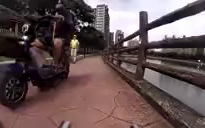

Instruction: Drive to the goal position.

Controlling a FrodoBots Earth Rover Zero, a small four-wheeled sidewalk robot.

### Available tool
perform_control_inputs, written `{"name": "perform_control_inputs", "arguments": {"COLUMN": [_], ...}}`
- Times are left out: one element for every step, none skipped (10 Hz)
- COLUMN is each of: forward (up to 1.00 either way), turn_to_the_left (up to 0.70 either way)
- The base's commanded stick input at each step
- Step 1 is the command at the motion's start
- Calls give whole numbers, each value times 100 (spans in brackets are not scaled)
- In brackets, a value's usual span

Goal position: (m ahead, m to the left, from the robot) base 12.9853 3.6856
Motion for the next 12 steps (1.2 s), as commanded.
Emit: {"name": "perform_control_inputs", "arguments": {"forward": [18, 73, 100, 100, 100, 100, 100, 100, 100, 100, 100, 100], "turn_to_the_left": [0, 0, 0, 0, 0, 0, 0, 0, 0, 0, 0, 0]}}
